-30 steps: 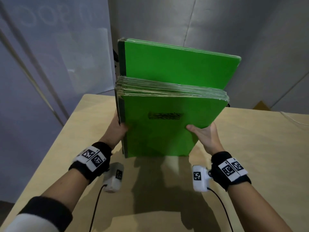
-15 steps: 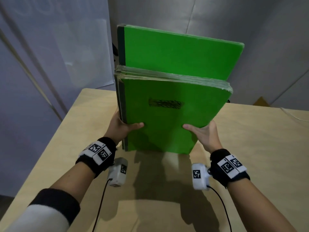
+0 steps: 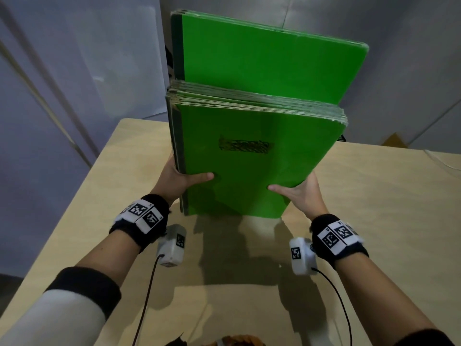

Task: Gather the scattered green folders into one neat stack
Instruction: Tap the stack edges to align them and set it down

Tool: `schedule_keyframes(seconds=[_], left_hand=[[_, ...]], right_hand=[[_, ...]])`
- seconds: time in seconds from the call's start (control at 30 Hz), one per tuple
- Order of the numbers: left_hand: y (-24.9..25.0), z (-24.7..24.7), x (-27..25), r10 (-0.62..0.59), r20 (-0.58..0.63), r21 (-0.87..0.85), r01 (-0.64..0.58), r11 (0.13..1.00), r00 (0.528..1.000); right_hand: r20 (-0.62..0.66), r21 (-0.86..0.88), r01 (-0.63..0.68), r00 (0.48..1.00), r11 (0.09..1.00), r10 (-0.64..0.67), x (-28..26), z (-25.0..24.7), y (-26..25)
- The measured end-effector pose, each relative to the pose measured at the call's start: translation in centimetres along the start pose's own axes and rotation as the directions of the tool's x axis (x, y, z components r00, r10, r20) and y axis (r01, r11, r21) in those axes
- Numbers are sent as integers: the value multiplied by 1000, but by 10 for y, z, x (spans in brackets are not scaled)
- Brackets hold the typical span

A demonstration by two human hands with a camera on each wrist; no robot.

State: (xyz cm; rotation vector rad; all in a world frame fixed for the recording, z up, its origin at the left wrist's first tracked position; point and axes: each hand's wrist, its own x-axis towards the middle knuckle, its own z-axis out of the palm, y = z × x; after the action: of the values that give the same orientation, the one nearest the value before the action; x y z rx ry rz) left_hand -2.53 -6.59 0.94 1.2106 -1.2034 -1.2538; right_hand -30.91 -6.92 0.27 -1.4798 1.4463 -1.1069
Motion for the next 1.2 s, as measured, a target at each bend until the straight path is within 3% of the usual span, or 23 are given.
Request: schedule_keyframes(seconds=[0.13, 0.37, 0.57, 0.77, 1.2], left_hand=[[2, -2, 4, -15, -3, 19, 15, 1000, 1000], [3, 3, 6, 10, -44, -17, -10, 1000, 999], [-6, 1, 6, 30, -23, 19, -30, 999, 999], [-20, 0, 4, -28, 10, -3, 28, 1000, 1000], [-20, 7, 13, 33, -75, 91, -26, 996, 997]], right_hand=[[-10, 14, -51, 999, 999, 52, -2, 6, 3], [32, 253, -134, 991, 958, 130, -3, 9, -1], [24, 237, -156, 988, 959, 155, -5, 10, 2], [-7, 253, -175, 983, 952, 183, -3, 19, 8], [-124, 329, -152, 971, 932, 202, -5, 29, 14]])
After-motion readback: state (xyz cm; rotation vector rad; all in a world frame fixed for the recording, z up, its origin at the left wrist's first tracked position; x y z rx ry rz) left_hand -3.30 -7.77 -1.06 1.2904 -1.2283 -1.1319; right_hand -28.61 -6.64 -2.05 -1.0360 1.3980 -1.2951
